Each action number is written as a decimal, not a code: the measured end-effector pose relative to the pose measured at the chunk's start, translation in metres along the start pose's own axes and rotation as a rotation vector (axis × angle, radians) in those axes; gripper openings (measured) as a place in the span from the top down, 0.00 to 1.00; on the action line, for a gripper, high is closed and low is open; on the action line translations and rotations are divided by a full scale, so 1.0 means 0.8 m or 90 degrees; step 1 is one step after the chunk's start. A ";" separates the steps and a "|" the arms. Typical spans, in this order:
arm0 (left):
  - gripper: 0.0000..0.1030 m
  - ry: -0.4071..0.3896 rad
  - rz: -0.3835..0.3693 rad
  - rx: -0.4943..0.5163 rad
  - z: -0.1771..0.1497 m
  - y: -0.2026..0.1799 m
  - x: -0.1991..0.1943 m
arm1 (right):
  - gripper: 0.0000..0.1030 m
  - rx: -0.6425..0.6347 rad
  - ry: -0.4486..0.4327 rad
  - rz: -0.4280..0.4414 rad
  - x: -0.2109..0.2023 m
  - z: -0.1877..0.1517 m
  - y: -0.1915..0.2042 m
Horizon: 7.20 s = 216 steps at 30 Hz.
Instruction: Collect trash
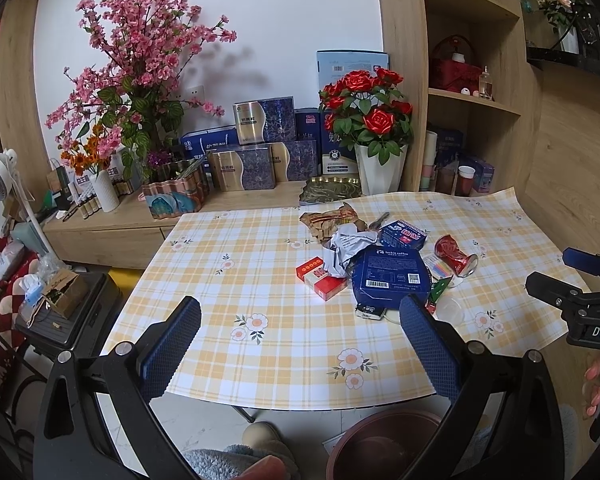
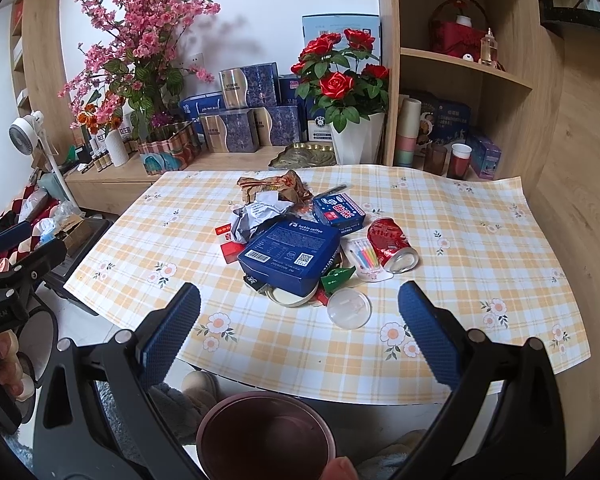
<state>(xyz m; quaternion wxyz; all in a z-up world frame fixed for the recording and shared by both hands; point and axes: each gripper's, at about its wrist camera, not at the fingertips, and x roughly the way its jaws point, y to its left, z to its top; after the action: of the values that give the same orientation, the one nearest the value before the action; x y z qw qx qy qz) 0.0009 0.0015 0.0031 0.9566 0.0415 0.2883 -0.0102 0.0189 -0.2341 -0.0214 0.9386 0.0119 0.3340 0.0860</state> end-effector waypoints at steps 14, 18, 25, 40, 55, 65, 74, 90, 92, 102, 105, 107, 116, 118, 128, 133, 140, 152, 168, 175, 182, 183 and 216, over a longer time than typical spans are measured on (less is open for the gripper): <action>0.05 0.004 -0.003 -0.001 -0.003 -0.002 0.009 | 0.05 0.006 0.010 -0.006 0.001 -0.001 -0.005; 0.05 0.006 -0.003 -0.002 -0.002 -0.001 0.011 | 0.05 0.007 0.009 -0.003 0.001 -0.001 -0.005; 0.05 0.004 -0.005 -0.003 -0.004 -0.002 0.007 | 0.05 0.006 0.011 -0.002 0.005 -0.002 -0.003; 0.05 -0.001 -0.002 0.000 -0.003 -0.003 0.003 | 0.05 0.006 0.006 0.002 0.007 -0.006 -0.001; 0.05 -0.005 -0.028 -0.011 -0.008 -0.001 0.004 | 0.05 0.008 0.011 0.002 0.009 -0.010 0.002; 0.05 -0.020 -0.051 -0.010 -0.024 0.003 0.034 | 0.05 0.048 0.010 -0.006 0.021 -0.020 -0.017; 0.05 0.067 -0.063 -0.012 -0.042 0.005 0.108 | 0.05 0.066 0.044 -0.074 0.074 -0.032 -0.071; 0.23 0.198 -0.166 -0.156 -0.011 0.008 0.293 | 0.05 0.049 0.130 -0.072 0.214 -0.016 -0.156; 0.24 0.218 -0.170 -0.167 -0.003 0.009 0.319 | 0.05 0.059 0.134 -0.057 0.232 -0.006 -0.165; 0.24 0.234 -0.159 -0.171 0.002 0.011 0.371 | 0.07 -0.013 0.211 -0.073 0.356 0.035 -0.174; 0.24 0.242 -0.160 -0.174 -0.004 0.013 0.380 | 0.18 -0.029 0.262 -0.074 0.393 0.041 -0.177; 0.24 0.245 -0.163 -0.174 -0.005 0.011 0.386 | 0.21 -0.019 0.288 -0.069 0.412 0.042 -0.183; 0.24 0.250 -0.191 -0.208 0.005 0.010 0.404 | 0.83 0.004 0.270 -0.062 0.404 0.061 -0.201; 0.24 0.255 -0.205 -0.233 0.010 0.012 0.410 | 0.88 0.009 0.250 -0.060 0.393 0.070 -0.207; 0.36 0.252 -0.187 -0.274 0.027 0.010 0.442 | 0.88 0.051 0.174 -0.045 0.346 0.067 -0.211; 0.33 0.230 -0.145 -0.039 0.032 -0.044 0.445 | 0.88 0.058 0.172 -0.027 0.341 0.053 -0.200; 0.76 0.275 -0.172 -0.061 0.016 -0.033 0.469 | 0.88 0.091 0.158 -0.014 0.327 0.048 -0.200; 0.77 0.193 -0.202 -0.065 0.051 -0.003 0.370 | 0.88 0.125 0.096 0.013 0.258 0.046 -0.174; 0.77 0.169 -0.290 -0.021 -0.052 -0.012 0.178 | 0.88 0.120 0.087 0.018 0.122 -0.034 -0.096; 0.77 0.195 -0.319 0.023 -0.134 -0.028 0.124 | 0.88 0.136 0.087 0.015 0.075 -0.093 -0.080; 0.77 0.242 -0.331 0.068 -0.208 -0.043 0.109 | 0.88 0.147 0.108 0.023 0.059 -0.143 -0.065; 0.77 0.250 -0.332 0.073 -0.216 -0.046 0.110 | 0.88 0.149 0.110 0.024 0.058 -0.147 -0.063; 0.62 0.444 -0.356 0.196 -0.337 -0.128 0.201 | 0.88 0.205 0.148 0.017 0.066 -0.204 -0.090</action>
<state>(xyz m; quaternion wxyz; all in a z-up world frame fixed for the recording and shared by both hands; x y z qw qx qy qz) -0.0182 -0.0767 -0.3170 0.7458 0.1048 0.5878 -0.2955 -0.0327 -0.3018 -0.1865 0.8783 0.1561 0.4496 0.0450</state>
